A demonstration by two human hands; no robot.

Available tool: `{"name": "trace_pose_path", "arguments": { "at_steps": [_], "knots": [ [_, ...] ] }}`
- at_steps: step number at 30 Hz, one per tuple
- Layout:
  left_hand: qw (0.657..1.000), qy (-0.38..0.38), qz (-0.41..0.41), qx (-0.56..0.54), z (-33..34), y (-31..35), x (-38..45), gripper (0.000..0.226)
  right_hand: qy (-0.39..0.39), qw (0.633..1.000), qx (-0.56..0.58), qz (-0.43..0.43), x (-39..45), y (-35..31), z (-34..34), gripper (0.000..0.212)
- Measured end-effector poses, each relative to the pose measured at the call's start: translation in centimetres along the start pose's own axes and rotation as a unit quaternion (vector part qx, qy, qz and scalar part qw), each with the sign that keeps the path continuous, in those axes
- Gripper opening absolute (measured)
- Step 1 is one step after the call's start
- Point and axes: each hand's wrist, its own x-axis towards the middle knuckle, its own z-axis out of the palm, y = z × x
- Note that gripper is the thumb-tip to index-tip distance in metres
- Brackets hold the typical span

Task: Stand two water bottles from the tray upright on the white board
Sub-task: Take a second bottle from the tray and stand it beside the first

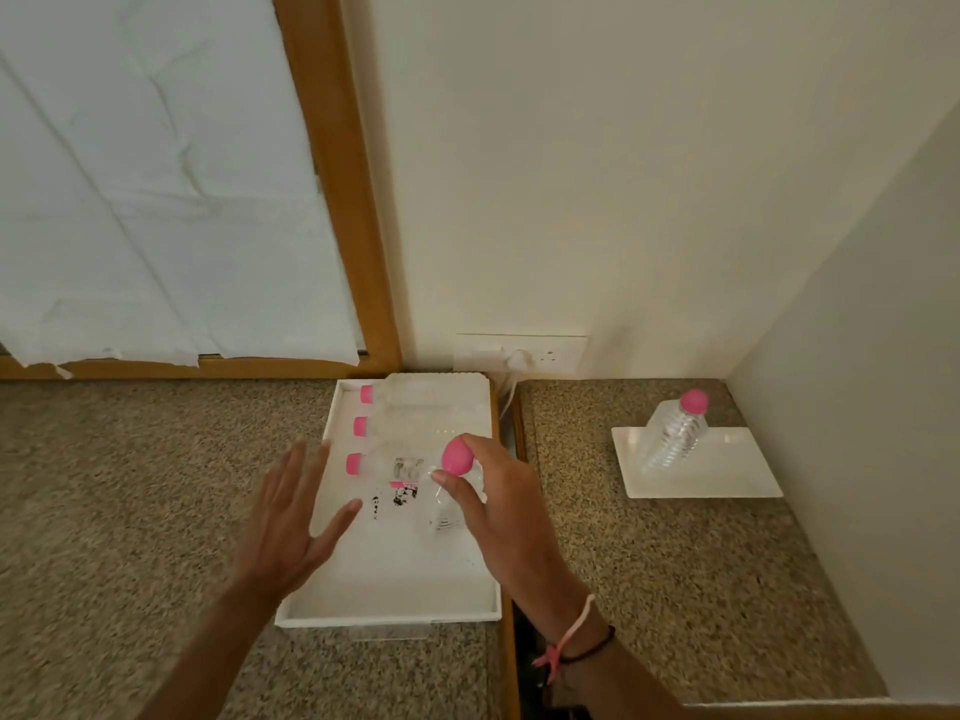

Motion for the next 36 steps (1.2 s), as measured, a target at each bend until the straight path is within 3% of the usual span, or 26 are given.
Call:
{"name": "trace_pose_path", "arguments": {
  "at_steps": [7,15,23,29,36],
  "knots": [
    [0.997,0.027,0.07,-0.001,1.2,9.8,4.6,0.09,0.063,0.996,0.052,-0.039,2.8,1.1,-7.9,0.033],
    [0.994,0.015,0.104,-0.018,5.5,20.2,8.9,0.091,0.186,0.977,0.091,-0.04,6.4,4.6,-18.9,0.028],
    [0.99,-0.019,0.135,-0.023,11.6,27.3,11.7,0.093,0.292,0.955,0.046,-0.018,8.1,10.1,-29.3,0.032],
    [0.988,-0.072,0.13,-0.027,15.6,29.4,12.0,0.096,0.303,0.953,-0.013,0.016,7.1,15.9,-32.6,0.032],
    [0.986,-0.121,0.117,-0.011,20.5,29.6,11.1,0.094,0.248,0.961,-0.06,0.106,3.8,23.8,-30.9,0.032]
  ]
}}
